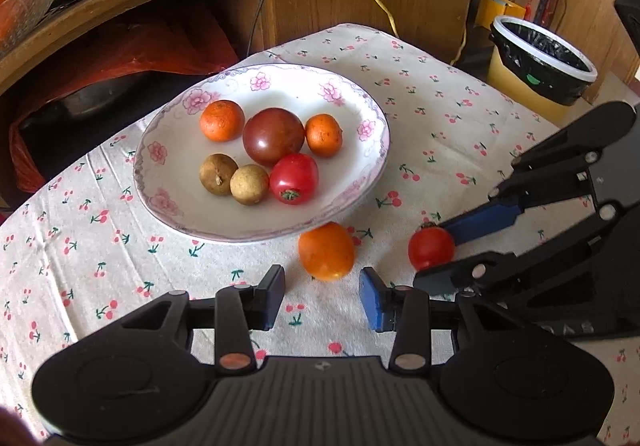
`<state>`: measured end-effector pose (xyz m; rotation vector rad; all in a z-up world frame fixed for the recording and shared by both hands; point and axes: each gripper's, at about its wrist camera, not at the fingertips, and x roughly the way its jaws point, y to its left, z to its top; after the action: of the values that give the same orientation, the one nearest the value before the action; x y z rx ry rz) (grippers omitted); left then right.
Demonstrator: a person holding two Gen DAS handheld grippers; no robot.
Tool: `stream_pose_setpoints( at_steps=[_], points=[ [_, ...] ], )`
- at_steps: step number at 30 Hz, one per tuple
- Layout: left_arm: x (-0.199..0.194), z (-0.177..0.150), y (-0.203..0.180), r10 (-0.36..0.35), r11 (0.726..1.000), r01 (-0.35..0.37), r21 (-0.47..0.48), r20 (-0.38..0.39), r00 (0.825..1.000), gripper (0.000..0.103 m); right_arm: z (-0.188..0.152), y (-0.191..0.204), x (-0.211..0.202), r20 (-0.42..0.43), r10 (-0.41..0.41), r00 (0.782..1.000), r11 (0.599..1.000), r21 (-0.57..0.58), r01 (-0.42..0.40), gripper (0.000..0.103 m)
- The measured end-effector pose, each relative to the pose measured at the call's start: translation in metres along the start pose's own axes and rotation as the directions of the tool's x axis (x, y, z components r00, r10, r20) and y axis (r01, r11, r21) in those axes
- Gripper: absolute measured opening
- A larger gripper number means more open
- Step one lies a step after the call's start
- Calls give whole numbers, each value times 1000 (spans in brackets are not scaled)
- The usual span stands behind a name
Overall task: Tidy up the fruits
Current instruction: 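Grasp the orange tomato with the left tool while the right tool grasps the small red tomato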
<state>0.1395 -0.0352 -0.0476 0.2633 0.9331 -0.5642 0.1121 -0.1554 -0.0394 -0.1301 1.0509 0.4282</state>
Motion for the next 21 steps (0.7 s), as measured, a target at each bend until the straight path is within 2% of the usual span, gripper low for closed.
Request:
stream_pose_setpoints(
  at_steps=[4, 11, 13, 14, 16, 21],
  points=[
    [3, 3, 3, -2, 999, 3, -54, 24, 1000, 49, 1, -3, -1, 5, 1, 1000, 1000, 23, -1, 28],
    [7, 3, -2, 23, 998, -19, -60, 51, 998, 49, 0, -6, -4, 15, 0, 1000, 999, 36, -1, 29],
    [8, 3, -2, 22, 998, -18, -68, 55, 998, 48, 0, -6, -6, 16, 1, 1000, 999, 39, -2, 23],
    [7, 3, -2, 14, 997, -10, -70, 55, 998, 43, 0, -6, -6, 17, 0, 1000, 999, 39, -1, 23],
    [7, 3, -6, 10, 998, -7, -58, 48, 999, 39, 0, -5, -7, 19, -13, 1000, 999, 33, 12, 23],
    [2, 0, -10, 18, 1000, -18, -11, 14, 1000, 39, 0, -5, -7, 12, -12, 1000, 999, 32, 12, 23]
  ],
)
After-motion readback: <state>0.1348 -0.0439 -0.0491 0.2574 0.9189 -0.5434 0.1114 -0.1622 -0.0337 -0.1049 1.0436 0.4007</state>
